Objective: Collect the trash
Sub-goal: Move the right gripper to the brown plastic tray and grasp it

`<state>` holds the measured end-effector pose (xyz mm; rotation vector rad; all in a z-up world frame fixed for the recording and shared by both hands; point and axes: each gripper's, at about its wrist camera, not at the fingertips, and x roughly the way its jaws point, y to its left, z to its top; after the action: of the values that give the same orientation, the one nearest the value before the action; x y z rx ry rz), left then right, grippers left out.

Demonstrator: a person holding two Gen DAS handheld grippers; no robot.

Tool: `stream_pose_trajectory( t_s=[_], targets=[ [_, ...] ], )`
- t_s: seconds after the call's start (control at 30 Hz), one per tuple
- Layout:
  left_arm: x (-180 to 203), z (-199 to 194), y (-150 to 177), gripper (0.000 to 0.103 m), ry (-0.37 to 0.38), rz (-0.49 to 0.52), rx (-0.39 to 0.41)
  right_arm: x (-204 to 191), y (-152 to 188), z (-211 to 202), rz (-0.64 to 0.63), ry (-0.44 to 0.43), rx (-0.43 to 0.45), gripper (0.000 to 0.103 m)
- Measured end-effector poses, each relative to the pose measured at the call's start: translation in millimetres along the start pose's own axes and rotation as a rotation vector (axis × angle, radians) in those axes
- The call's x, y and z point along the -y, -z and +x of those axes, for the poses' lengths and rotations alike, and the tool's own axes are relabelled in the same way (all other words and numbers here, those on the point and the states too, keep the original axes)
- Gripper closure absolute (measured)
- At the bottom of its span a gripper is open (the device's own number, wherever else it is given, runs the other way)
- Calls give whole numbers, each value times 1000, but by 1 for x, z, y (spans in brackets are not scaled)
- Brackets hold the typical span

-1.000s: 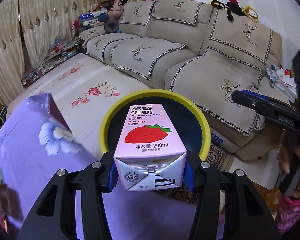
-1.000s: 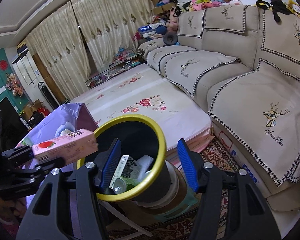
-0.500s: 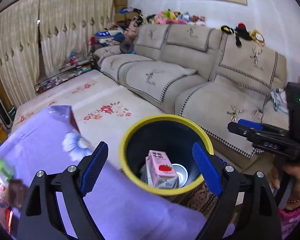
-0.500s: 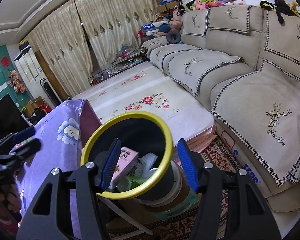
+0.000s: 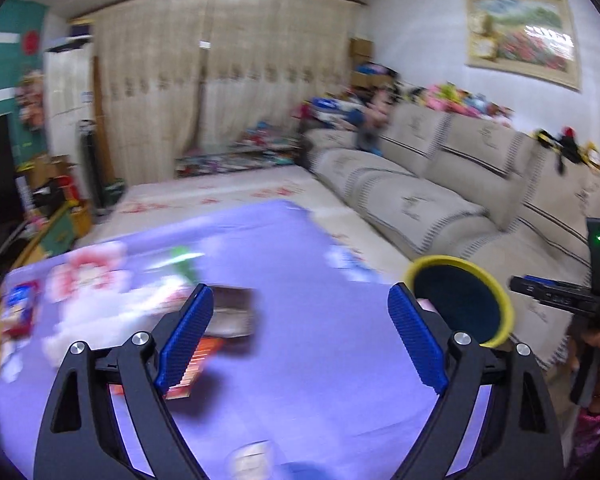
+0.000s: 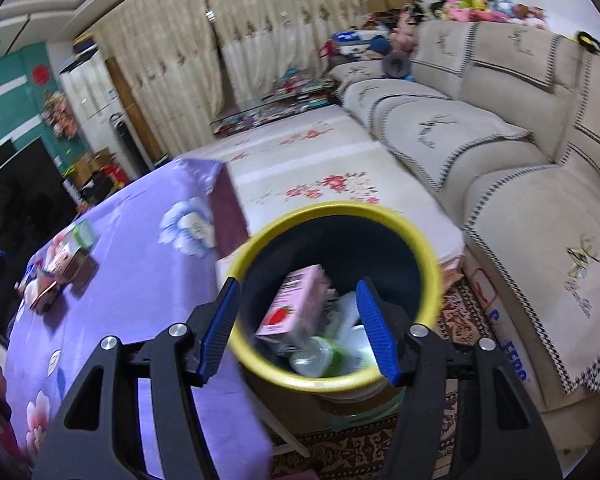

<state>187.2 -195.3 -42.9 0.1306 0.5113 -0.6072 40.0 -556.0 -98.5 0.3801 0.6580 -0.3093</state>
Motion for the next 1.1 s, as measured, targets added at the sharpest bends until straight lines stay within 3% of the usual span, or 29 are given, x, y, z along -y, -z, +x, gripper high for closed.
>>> stream_pose_trajectory(
  t_s=[0.27, 0.4, 0.77, 1.1],
  targets=[
    [-115, -32, 32, 15, -230, -105, 65, -93, 1, 31, -145, -108, -65, 45],
    [-148, -36, 49, 15, -306, -146, 78, -140, 3, 46, -208, -177, -98, 45],
    [-165, -40, 58, 13, -298, -239, 103, -263, 10, 95, -444, -315, -178, 39],
    [-151, -42, 58, 13, -289, -222, 112, -307, 13, 145, -548, -291, -249, 29]
  ],
)
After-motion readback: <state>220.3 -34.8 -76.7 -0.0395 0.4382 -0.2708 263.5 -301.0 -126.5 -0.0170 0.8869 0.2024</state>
